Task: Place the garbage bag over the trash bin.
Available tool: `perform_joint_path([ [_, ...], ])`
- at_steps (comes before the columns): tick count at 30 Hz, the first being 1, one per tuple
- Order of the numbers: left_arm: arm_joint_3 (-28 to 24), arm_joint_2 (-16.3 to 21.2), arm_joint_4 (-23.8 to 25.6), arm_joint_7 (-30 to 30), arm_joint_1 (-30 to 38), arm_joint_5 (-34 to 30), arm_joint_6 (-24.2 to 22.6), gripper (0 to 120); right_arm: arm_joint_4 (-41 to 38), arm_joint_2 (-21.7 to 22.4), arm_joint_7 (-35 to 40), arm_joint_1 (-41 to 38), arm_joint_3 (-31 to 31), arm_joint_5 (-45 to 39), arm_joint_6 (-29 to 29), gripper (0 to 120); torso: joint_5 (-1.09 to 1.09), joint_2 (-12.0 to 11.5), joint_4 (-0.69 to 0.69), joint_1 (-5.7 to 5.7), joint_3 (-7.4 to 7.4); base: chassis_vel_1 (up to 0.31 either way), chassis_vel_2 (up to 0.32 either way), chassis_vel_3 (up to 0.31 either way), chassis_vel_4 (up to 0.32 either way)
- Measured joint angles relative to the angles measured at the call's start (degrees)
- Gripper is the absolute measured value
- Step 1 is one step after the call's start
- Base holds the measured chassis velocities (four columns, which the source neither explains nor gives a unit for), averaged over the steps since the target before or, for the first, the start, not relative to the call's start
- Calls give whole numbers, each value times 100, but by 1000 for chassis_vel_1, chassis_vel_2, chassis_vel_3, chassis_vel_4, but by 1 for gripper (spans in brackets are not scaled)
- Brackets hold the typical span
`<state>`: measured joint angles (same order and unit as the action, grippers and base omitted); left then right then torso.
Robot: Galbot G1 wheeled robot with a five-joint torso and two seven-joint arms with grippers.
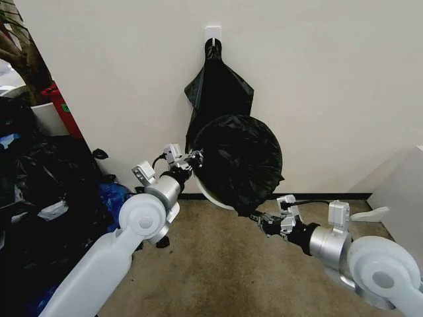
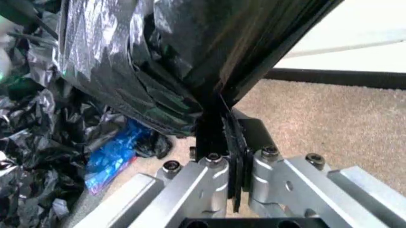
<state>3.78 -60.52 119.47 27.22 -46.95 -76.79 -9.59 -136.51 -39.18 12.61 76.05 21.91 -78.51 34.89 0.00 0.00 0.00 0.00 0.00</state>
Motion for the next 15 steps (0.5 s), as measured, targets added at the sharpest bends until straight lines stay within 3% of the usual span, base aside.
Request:
perform_joint_path([
  [15, -65, -188, -98, 130, 153, -54, 21, 1, -69, -29, 150, 128, 62, 216, 17, 0, 0, 0, -1, 0, 0, 0, 0, 0, 0],
])
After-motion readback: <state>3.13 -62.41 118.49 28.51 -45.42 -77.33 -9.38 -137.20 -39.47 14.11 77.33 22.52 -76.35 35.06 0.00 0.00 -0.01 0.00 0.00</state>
